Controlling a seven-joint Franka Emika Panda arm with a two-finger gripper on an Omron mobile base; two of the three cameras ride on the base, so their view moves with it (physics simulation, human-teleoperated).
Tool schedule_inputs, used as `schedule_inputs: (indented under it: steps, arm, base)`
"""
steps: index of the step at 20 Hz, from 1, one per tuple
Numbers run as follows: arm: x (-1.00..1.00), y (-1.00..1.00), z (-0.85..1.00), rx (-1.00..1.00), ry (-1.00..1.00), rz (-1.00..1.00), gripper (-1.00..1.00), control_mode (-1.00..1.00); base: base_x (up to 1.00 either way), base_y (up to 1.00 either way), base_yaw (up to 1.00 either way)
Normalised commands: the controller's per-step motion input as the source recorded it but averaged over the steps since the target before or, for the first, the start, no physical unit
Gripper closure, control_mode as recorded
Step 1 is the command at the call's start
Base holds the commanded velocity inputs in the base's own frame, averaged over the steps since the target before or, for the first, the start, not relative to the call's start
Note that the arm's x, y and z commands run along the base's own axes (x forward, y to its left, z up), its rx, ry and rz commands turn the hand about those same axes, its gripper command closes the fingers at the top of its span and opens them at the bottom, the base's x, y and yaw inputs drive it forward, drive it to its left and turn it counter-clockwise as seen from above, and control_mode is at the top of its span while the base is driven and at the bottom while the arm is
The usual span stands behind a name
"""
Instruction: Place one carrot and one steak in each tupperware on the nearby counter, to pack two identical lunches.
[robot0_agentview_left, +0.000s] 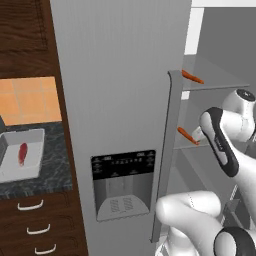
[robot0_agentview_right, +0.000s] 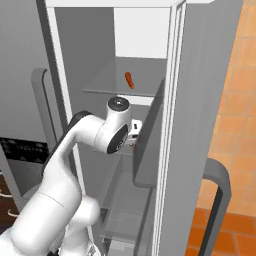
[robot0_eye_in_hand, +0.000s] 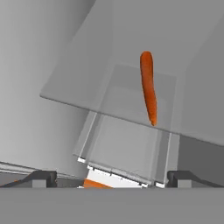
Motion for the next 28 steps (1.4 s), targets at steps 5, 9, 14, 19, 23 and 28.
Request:
schedule_inputs:
  steps: [5,9,14,19,23,28]
  arm:
    - [0.76,-0.09,-0.45,0.0,0.05,0.04,-1.0,-1.0]
    - [0.77,-0.34,-0.15,0.0,0.02,0.04,-1.0,-1.0]
    - [0.5,-0.24,-0.22,0.0,0.03,0.01,-1.0,-1.0]
    - [0.35,-0.01,-0.54,-0.04,0.04,0.0,-1.0,-1.0]
    - [0.3,0.0,-0.61,-0.05,0.01,0.0,-1.0,-1.0]
    - [0.24,-0.02,-0.61,-0.04,0.01,0.0,1.0,-1.0]
  base:
    - [0.0,0.0,0.0]
    - [0.0,0.0,0.0]
    - [0.0,0.0,0.0]
    - [0.0,0.0,0.0]
    - [0.0,0.0,0.0]
    - [0.0,0.0,0.0]
